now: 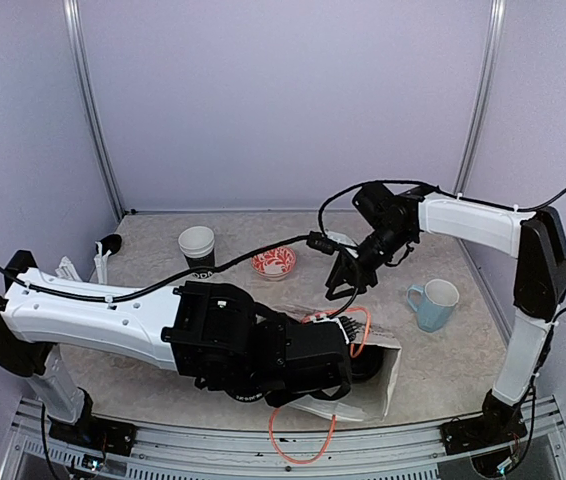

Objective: Pack the takeout coffee

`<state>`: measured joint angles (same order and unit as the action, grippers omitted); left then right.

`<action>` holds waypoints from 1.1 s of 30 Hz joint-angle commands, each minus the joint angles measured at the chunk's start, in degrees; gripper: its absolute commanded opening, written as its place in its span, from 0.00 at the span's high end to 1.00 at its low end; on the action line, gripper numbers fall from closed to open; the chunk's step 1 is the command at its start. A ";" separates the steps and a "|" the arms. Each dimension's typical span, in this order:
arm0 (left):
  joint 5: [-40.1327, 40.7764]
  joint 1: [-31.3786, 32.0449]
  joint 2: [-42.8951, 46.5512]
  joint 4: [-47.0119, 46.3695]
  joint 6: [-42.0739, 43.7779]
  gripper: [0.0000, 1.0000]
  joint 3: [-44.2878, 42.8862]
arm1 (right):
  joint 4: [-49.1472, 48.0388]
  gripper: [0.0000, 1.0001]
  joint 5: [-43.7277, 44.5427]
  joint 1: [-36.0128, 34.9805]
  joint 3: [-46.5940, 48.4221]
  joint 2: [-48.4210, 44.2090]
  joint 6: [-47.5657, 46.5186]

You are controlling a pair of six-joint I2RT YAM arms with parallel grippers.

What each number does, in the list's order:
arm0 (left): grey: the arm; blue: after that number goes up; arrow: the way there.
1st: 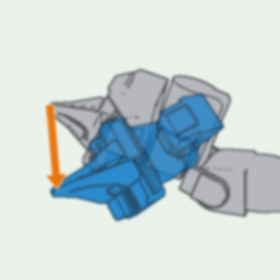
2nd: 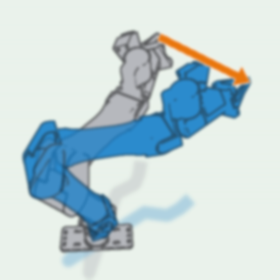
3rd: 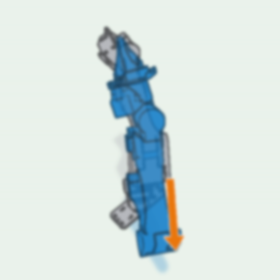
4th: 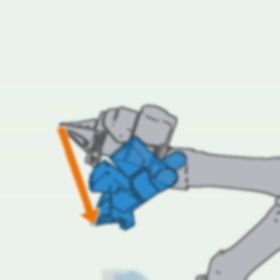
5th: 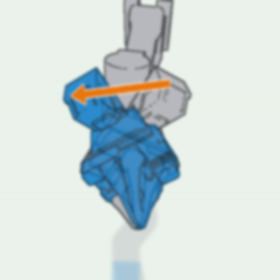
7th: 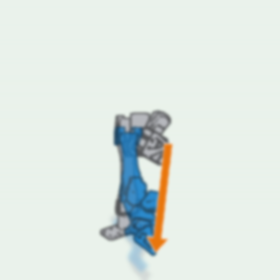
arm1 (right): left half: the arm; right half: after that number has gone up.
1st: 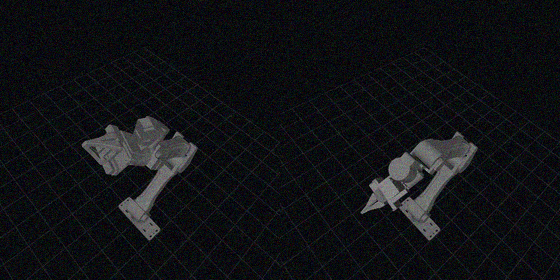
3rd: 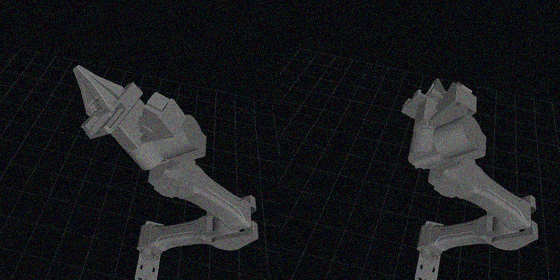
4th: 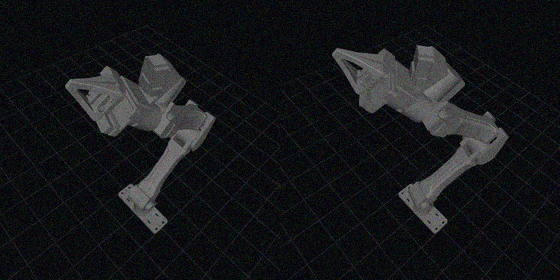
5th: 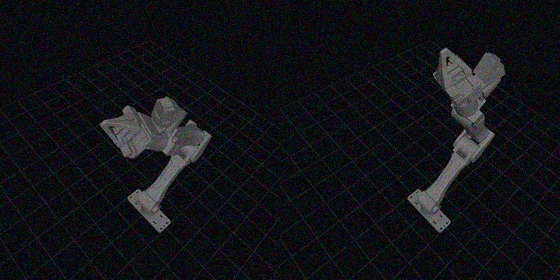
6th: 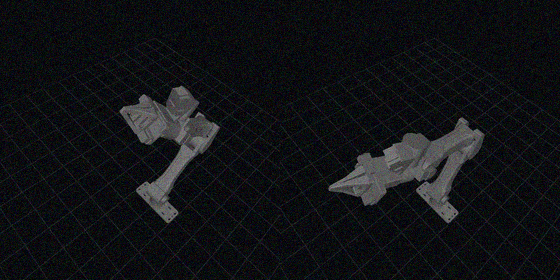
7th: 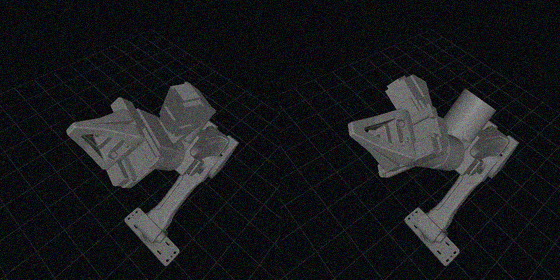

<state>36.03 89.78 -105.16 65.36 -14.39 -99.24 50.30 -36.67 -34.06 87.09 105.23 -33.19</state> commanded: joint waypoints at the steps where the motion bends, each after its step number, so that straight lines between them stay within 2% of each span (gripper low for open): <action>1: 1.69 -0.20 3.27 -3.99 5.01 0.49 1.35 | 3.64 0.56 -4.67 -0.36 2.66 0.05 -1.16; 5: 0.20 -1.38 3.58 -4.54 5.64 0.49 1.69 | 7.24 0.48 -8.03 1.04 3.56 -5.80 -2.55; 10: -0.43 -3.42 2.79 -3.07 4.19 0.50 0.92 | 14.14 0.44 -15.34 3.10 6.24 -13.02 -6.12; 20: -4.43 -8.42 -1.41 1.29 -1.04 0.50 -8.00 | 18.82 0.49 -21.41 3.02 3.28 -25.97 -10.43; 23: -5.67 -9.32 -2.84 2.13 -1.88 0.50 -10.05 | 20.56 0.47 -23.99 1.85 3.72 -27.39 -11.23; 33: -6.50 -9.62 -5.48 4.19 -4.94 0.50 -12.81 | 20.58 0.44 -22.22 -7.65 5.55 -24.00 -9.58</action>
<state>30.17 80.29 -109.58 67.77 -16.84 -110.08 69.89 -57.91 -38.70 91.22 79.81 -43.22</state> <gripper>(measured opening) 0.710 0.551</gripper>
